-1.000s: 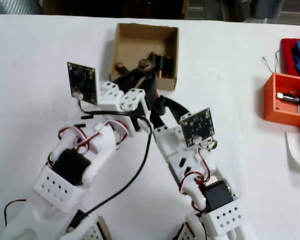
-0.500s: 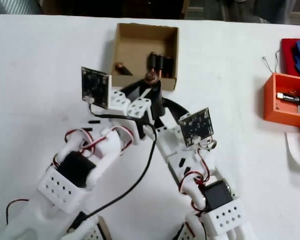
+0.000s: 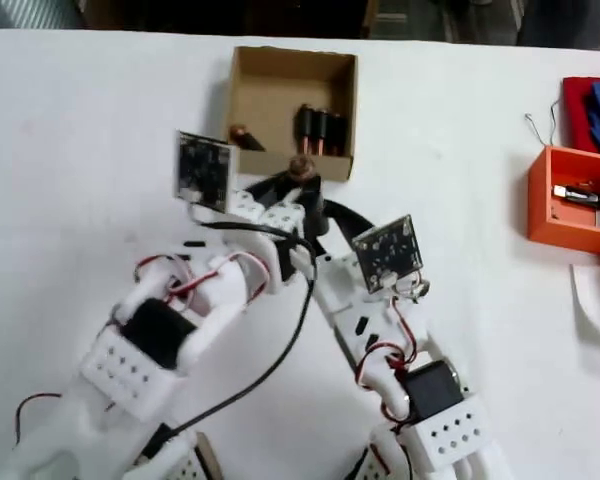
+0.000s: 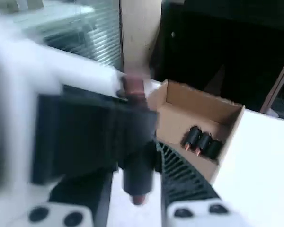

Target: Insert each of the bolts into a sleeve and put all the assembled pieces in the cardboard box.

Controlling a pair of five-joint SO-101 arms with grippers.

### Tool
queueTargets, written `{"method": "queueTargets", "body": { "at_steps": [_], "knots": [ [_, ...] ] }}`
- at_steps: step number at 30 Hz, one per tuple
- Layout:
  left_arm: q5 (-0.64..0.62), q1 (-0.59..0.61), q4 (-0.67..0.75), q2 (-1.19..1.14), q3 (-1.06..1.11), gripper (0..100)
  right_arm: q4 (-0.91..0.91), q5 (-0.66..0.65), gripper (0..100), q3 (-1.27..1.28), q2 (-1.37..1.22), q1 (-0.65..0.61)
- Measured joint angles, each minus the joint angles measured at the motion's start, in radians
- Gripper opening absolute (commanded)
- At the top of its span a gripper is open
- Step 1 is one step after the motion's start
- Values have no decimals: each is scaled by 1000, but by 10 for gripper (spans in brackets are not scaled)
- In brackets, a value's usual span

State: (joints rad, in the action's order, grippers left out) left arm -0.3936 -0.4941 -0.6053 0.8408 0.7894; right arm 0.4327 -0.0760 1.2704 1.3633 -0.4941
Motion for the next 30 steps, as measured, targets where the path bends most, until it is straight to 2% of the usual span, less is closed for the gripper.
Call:
{"method": "queueTargets", "body": {
  "at_steps": [8,14,19,27,30],
  "knots": [
    [-3,0,-5,-2,-2,49,0,0,23,0,-3,0],
    [-2,5,-92,-8,-78,278,0,0,23,-3,0,3],
    [-2,9,-176,-9,-124,260,0,2,23,-3,0,2],
    [3,137,-181,-9,-236,256,0,2,23,-3,0,2],
    [51,153,-184,-8,-276,256,0,2,23,-3,0,5]
  ]
}}
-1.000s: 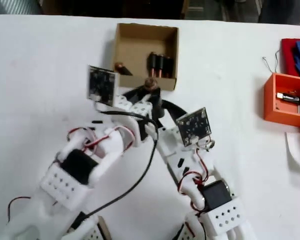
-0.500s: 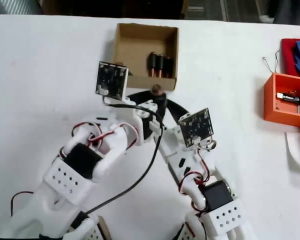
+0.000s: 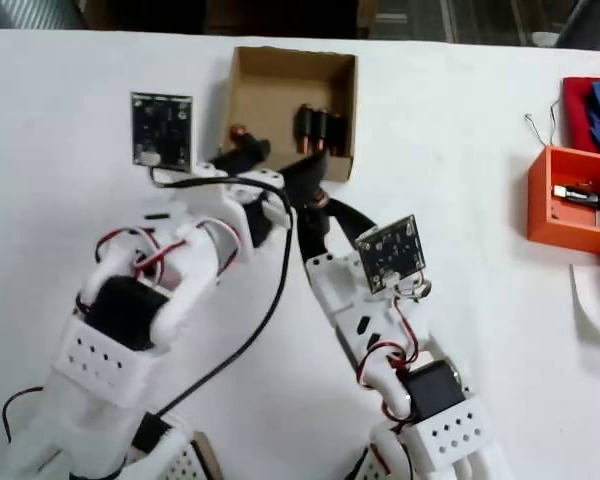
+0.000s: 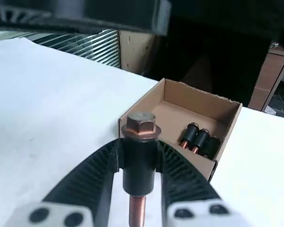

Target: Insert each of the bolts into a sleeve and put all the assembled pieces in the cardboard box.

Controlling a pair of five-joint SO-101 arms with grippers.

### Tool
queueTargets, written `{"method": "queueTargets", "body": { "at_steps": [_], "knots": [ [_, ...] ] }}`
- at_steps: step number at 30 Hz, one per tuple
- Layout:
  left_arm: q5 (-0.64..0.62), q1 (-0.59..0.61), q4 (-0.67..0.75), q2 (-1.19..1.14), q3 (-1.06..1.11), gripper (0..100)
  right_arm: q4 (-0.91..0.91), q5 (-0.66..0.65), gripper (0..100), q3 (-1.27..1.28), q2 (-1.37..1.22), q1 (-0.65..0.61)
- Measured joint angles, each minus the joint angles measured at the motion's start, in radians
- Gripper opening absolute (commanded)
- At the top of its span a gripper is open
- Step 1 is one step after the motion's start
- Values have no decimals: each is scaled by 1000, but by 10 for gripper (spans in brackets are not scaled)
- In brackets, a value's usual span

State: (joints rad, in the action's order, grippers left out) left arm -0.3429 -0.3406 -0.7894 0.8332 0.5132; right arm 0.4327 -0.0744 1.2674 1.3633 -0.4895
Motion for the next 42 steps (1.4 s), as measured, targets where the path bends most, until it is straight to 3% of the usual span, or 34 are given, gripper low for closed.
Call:
{"method": "queueTargets", "body": {
  "at_steps": [5,10,16,22,27,31,36,42],
  "knots": [
    [14,48,-2,0,-74,245,0,0,23,0,0,-2],
    [14,167,-43,0,-97,20,0,0,23,-40,-8,44],
    [14,379,-167,0,-97,59,69,0,23,-354,-222,166],
    [18,557,-284,0,-28,59,226,86,23,-806,-663,164],
    [160,684,-305,0,133,57,348,219,23,-1227,-1079,166],
    [295,723,-305,0,256,57,391,235,23,-1567,-1444,164],
    [368,723,-301,0,423,57,437,239,23,-2031,-1932,169],
    [439,747,-135,0,631,57,543,239,22,-2552,-2427,173]
  ]
}}
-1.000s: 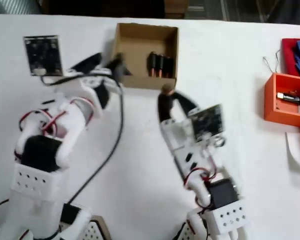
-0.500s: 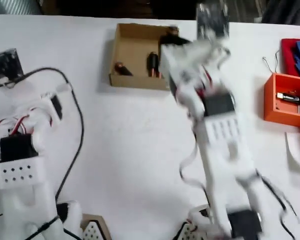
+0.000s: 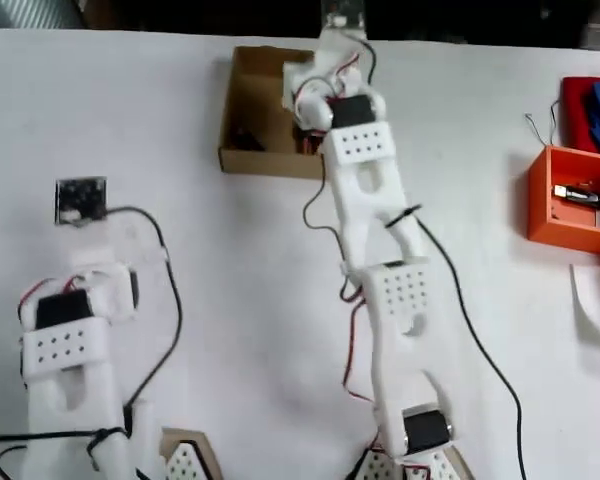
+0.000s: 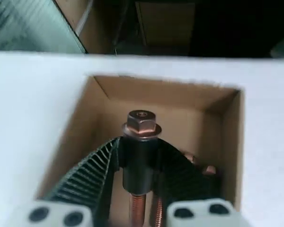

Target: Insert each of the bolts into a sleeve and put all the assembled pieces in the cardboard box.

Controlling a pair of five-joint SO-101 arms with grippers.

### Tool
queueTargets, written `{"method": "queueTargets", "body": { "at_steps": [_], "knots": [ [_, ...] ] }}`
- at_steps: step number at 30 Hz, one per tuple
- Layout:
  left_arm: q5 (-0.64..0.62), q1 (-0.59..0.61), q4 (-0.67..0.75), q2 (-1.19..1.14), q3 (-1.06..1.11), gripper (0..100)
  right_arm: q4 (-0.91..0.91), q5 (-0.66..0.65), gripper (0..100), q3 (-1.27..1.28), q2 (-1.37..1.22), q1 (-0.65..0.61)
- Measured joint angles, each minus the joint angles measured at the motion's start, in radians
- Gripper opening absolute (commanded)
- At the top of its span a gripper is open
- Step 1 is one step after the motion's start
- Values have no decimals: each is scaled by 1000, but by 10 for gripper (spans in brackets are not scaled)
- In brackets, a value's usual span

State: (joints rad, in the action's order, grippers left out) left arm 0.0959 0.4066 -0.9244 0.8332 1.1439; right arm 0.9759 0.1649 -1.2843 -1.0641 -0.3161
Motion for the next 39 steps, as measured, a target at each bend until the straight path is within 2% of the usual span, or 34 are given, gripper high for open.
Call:
{"method": "queueTargets", "body": {
  "at_steps": [6,9,14,39],
  "knots": [
    [40,3,249,0,204,57,28,3,22,-158,-146,-9],
    [40,2,301,0,227,57,20,3,22,-160,-147,-14],
    [40,2,313,0,233,57,-60,6,22,-94,-147,-14],
    [40,2,313,0,235,57,-170,8,22,51,-153,-48]
  ]
}}
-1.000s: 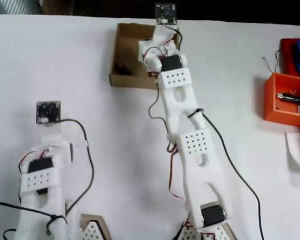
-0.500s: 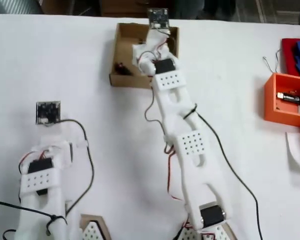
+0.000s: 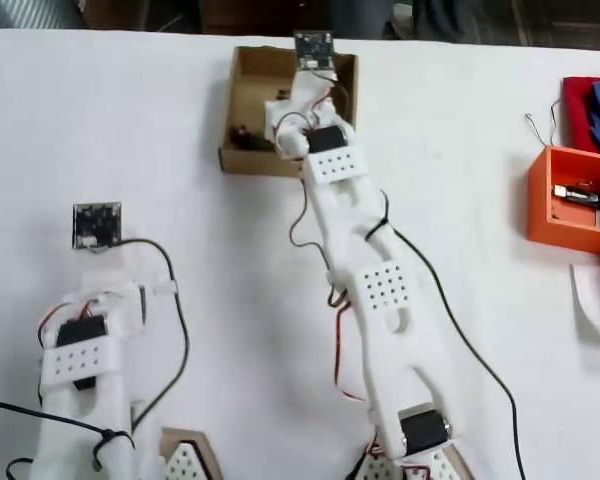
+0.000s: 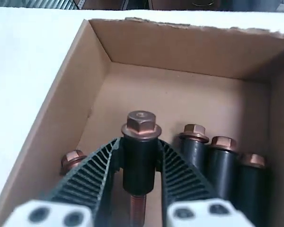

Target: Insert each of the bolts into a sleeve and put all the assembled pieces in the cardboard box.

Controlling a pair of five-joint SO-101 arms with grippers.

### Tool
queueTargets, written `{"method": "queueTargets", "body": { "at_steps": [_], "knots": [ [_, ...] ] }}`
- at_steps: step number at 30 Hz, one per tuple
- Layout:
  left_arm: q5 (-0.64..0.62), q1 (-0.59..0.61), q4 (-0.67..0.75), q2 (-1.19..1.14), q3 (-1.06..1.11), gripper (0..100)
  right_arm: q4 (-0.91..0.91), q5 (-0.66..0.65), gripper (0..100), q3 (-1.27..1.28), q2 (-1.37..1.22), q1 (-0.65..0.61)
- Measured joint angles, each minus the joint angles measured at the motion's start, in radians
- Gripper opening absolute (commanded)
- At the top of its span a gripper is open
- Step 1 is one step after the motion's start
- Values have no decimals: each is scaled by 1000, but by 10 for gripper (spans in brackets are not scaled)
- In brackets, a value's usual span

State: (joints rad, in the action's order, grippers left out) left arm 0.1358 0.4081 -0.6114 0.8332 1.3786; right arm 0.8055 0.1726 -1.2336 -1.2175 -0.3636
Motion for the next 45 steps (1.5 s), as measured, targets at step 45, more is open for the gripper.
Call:
{"method": "queueTargets", "body": {
  "at_steps": [45],
  "knots": [
    [0,0,5,0,-14,56,178,0,138,-183,23,41]
  ]
}}
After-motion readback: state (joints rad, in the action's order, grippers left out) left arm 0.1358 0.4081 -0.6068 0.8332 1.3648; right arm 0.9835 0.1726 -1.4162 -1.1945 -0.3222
